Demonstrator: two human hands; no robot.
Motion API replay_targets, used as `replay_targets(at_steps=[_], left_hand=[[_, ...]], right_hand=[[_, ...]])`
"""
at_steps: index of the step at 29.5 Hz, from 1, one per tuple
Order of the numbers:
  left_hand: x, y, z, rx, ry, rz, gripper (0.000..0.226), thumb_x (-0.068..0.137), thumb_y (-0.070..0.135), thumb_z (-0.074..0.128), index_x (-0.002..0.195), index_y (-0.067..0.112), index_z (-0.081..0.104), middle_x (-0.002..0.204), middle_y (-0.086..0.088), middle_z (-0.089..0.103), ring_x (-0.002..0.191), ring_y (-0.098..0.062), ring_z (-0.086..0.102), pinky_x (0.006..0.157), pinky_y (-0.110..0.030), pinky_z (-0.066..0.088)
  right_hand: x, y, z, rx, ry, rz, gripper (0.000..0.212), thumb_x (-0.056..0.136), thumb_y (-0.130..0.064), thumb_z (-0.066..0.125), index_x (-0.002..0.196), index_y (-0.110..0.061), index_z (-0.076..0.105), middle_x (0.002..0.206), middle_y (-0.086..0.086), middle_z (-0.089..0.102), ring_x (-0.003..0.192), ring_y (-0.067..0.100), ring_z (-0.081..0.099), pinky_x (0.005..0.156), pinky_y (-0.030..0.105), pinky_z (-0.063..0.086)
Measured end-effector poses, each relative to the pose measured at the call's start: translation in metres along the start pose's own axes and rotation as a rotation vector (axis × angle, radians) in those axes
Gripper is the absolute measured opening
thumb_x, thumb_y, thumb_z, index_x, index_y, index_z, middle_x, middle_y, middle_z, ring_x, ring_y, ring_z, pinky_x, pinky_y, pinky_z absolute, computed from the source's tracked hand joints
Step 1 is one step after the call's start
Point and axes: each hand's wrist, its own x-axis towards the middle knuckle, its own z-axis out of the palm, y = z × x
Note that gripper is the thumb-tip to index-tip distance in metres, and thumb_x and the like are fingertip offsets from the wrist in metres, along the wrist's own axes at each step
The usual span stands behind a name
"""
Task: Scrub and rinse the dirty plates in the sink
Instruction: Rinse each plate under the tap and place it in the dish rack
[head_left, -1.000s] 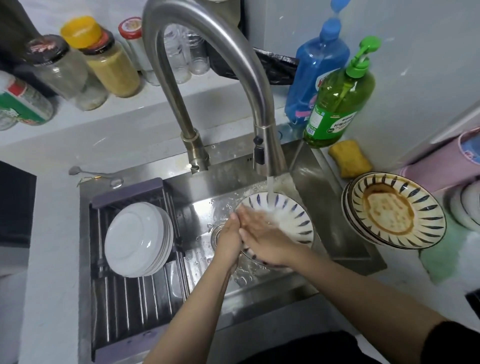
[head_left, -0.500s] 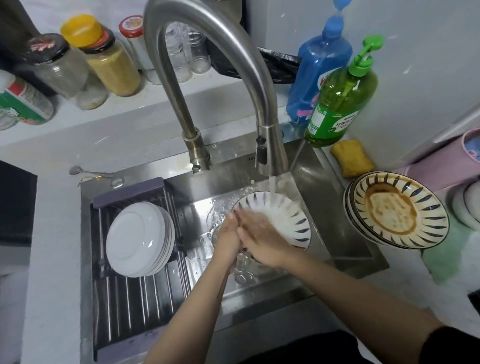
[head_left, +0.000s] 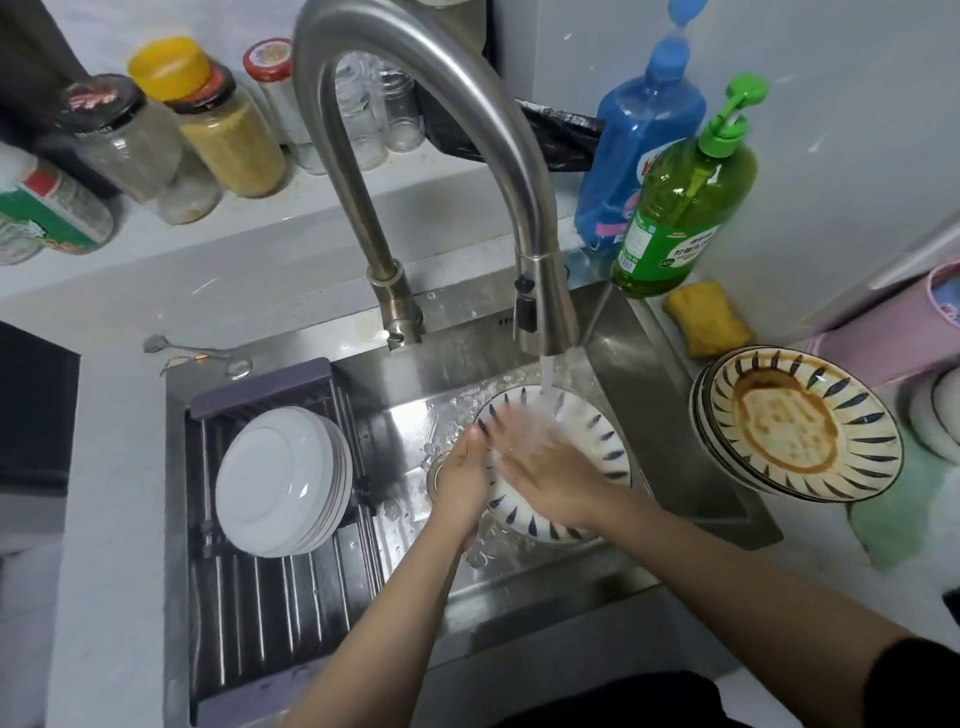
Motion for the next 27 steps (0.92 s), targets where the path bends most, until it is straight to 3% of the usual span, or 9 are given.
replay_targets(at_steps=[4,6,9,11,16,19,20,24,27], left_hand=[[0.011,0.011,-0.013,-0.111,0.085,-0.005,0.038,0.104,0.038,0.032,0.115,0.018,0.062,0.111,-0.009,0.069,0.106,-0.023,0.065,0.099,-0.045,0.049],[0.019,0.01,-0.023,-0.084,0.11,0.01,0.035,0.103,0.043,0.033,0.111,0.026,0.063,0.113,-0.005,0.069,0.107,-0.024,0.064,0.099,-0.049,0.048],[0.014,0.01,-0.021,-0.039,0.067,0.003,0.033,0.101,0.047,0.034,0.114,0.032,0.06,0.12,-0.003,0.066,0.113,-0.024,0.061,0.102,-0.05,0.046],[0.009,0.006,-0.012,0.004,0.022,-0.004,0.042,0.096,0.057,0.036,0.119,0.031,0.06,0.122,-0.002,0.065,0.114,-0.024,0.06,0.102,-0.05,0.045],[0.007,0.008,-0.001,0.027,0.042,-0.039,0.071,0.088,0.071,0.032,0.125,0.017,0.059,0.125,-0.008,0.064,0.117,-0.027,0.058,0.102,-0.046,0.045],[0.003,0.026,-0.012,-0.082,0.069,-0.03,0.045,0.103,0.044,0.029,0.112,0.013,0.061,0.11,-0.013,0.067,0.099,-0.025,0.065,0.081,-0.031,0.055],[0.005,0.024,-0.016,-0.108,0.085,-0.036,0.042,0.104,0.039,0.029,0.114,0.014,0.061,0.112,-0.015,0.067,0.101,-0.026,0.065,0.084,-0.034,0.054],[0.005,0.02,-0.019,-0.085,0.073,-0.036,0.041,0.103,0.044,0.031,0.121,0.021,0.059,0.116,-0.01,0.067,0.108,-0.028,0.063,0.099,-0.049,0.048],[0.008,0.016,-0.014,-0.009,0.033,0.0,0.035,0.1,0.049,0.035,0.112,0.03,0.061,0.116,-0.003,0.067,0.109,-0.024,0.062,0.099,-0.049,0.047]], right_hand=[[-0.025,-0.015,-0.004,0.059,-0.174,-0.191,0.059,0.095,-0.055,0.007,0.15,-0.033,0.011,0.156,-0.018,0.008,0.144,-0.001,-0.003,0.118,0.024,-0.004],[-0.041,0.009,-0.009,-0.052,-0.163,-0.166,0.07,0.089,-0.062,-0.002,0.15,-0.034,0.021,0.154,-0.02,0.016,0.142,-0.004,0.003,0.114,0.018,-0.006],[-0.04,0.043,-0.014,-0.176,-0.047,-0.008,0.109,0.071,-0.074,-0.027,0.148,-0.024,0.032,0.152,-0.006,0.034,0.145,0.014,0.018,0.119,0.029,-0.002],[-0.024,0.046,-0.013,-0.203,0.007,0.08,0.116,0.068,-0.075,-0.03,0.149,-0.016,0.028,0.155,0.002,0.028,0.147,0.019,0.012,0.12,0.033,-0.005],[0.0,0.009,0.002,0.098,-0.043,0.024,0.077,0.084,-0.076,-0.003,0.151,-0.039,0.007,0.16,-0.008,0.002,0.148,0.016,-0.003,0.12,0.044,0.007],[-0.02,0.0,0.001,0.038,-0.184,-0.141,0.064,0.09,-0.066,-0.001,0.149,-0.043,0.008,0.157,-0.018,0.006,0.145,0.002,-0.005,0.12,0.032,0.001],[-0.028,0.004,-0.002,0.002,-0.19,-0.172,0.062,0.091,-0.062,-0.002,0.148,-0.043,0.013,0.156,-0.02,0.011,0.144,-0.001,-0.002,0.12,0.029,0.001],[-0.029,0.038,-0.016,-0.142,-0.059,-0.01,0.104,0.07,-0.074,-0.029,0.151,-0.031,0.019,0.156,-0.011,0.022,0.146,0.012,0.015,0.121,0.036,0.002],[-0.014,0.037,-0.02,-0.213,0.003,0.068,0.124,0.06,-0.072,-0.04,0.149,-0.018,0.028,0.158,0.0,0.021,0.147,0.017,0.011,0.117,0.032,-0.006]])
